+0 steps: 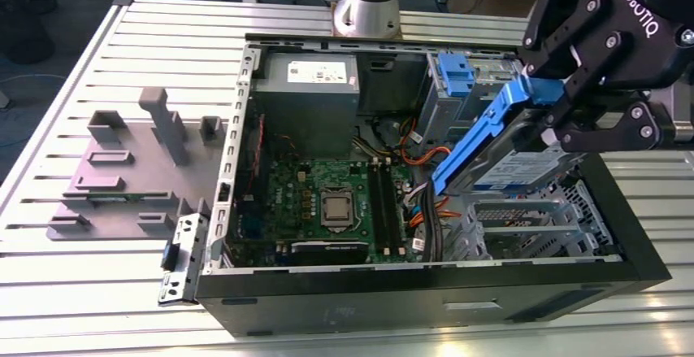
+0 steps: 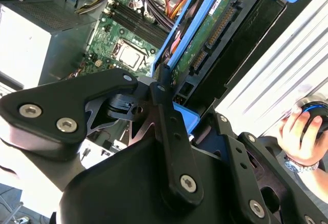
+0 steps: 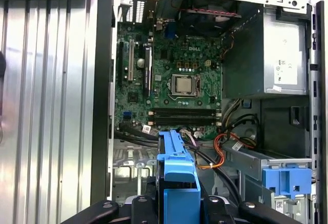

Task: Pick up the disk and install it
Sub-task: 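Insert the disk into the insertion slot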

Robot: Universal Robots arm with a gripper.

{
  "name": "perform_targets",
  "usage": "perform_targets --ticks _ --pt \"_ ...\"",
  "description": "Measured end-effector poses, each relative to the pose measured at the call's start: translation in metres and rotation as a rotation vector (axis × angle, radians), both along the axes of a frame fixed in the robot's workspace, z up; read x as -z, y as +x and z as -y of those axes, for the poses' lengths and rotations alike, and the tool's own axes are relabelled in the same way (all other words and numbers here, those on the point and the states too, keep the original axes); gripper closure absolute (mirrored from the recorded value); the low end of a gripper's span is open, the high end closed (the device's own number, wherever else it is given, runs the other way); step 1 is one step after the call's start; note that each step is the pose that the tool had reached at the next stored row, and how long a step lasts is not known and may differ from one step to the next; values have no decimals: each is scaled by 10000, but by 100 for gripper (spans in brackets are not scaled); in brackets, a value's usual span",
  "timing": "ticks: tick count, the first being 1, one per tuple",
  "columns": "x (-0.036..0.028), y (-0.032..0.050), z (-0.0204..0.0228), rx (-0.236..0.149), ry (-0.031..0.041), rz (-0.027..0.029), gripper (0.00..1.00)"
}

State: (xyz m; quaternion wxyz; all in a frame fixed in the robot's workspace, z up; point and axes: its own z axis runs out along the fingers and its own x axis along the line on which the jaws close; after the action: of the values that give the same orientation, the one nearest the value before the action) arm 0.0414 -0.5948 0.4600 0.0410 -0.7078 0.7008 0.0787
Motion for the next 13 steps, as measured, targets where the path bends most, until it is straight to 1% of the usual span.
perform_targets --ticks 13 --pt "12 25 20 1 -1 0 63"
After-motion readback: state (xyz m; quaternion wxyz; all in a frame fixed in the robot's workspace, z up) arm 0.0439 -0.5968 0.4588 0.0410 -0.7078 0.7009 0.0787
